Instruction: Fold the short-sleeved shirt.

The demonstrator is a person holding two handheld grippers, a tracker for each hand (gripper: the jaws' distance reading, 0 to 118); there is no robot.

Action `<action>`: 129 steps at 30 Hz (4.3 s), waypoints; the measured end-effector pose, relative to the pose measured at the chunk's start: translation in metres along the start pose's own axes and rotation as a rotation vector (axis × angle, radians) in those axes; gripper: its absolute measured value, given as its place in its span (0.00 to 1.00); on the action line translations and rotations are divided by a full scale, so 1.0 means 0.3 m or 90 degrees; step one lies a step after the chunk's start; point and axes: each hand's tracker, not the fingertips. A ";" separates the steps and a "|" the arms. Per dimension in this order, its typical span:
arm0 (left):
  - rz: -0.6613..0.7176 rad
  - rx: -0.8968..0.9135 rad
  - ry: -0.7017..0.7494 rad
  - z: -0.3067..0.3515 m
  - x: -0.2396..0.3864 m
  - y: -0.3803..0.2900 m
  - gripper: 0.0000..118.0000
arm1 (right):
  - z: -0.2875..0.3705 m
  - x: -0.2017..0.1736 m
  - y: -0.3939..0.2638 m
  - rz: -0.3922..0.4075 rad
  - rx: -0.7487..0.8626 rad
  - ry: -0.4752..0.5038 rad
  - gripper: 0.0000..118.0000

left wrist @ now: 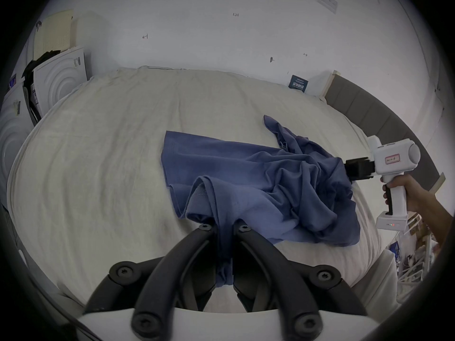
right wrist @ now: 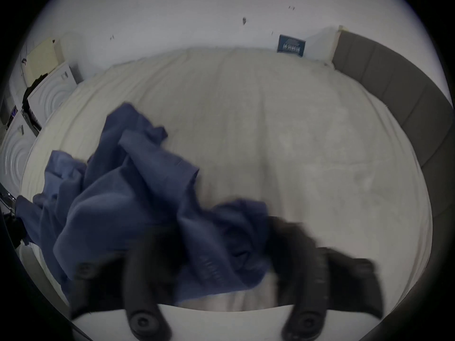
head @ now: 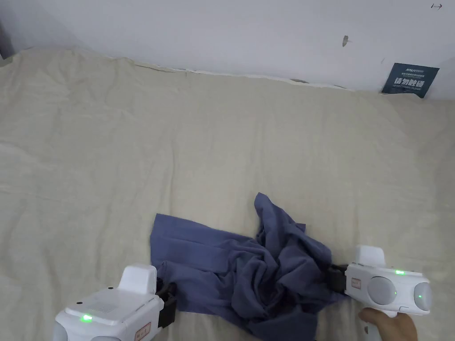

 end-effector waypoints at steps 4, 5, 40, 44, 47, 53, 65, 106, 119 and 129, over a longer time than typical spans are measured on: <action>0.005 -0.004 0.001 0.011 0.002 0.009 0.09 | 0.062 -0.047 -0.018 0.021 0.040 -0.013 0.05; 0.009 -0.003 -0.001 0.010 -0.003 0.012 0.09 | 0.082 -0.054 -0.016 0.030 0.050 -0.012 0.05; 0.058 0.307 0.118 0.081 -0.283 1.563 0.09 | 0.832 0.197 0.984 -0.088 0.494 -0.041 0.05; 0.068 0.255 0.124 -0.039 -0.280 1.434 0.09 | 0.660 0.172 0.917 -0.076 0.429 -0.046 0.05; 0.083 0.201 0.138 -0.158 -0.321 1.284 0.09 | 0.518 0.147 0.818 -0.078 0.373 -0.048 0.05; 0.116 0.054 0.163 -0.352 -0.479 0.843 0.09 | 0.242 0.125 0.498 -0.111 0.234 -0.030 0.05; 0.201 -0.056 0.156 -0.117 -0.518 0.138 0.09 | 0.197 0.162 -0.193 -0.260 0.107 -0.021 0.04; -0.024 0.464 0.138 0.489 0.032 0.324 0.48 | 0.953 -0.115 -0.125 -0.050 0.539 -0.134 0.60; -0.043 0.330 0.093 0.283 0.011 0.401 0.00 | 0.924 -0.109 -0.124 -0.034 0.559 -0.140 0.00; 0.016 0.016 0.051 -0.219 -0.255 0.594 0.12 | 0.805 -0.073 -0.078 -0.037 0.509 -0.154 0.00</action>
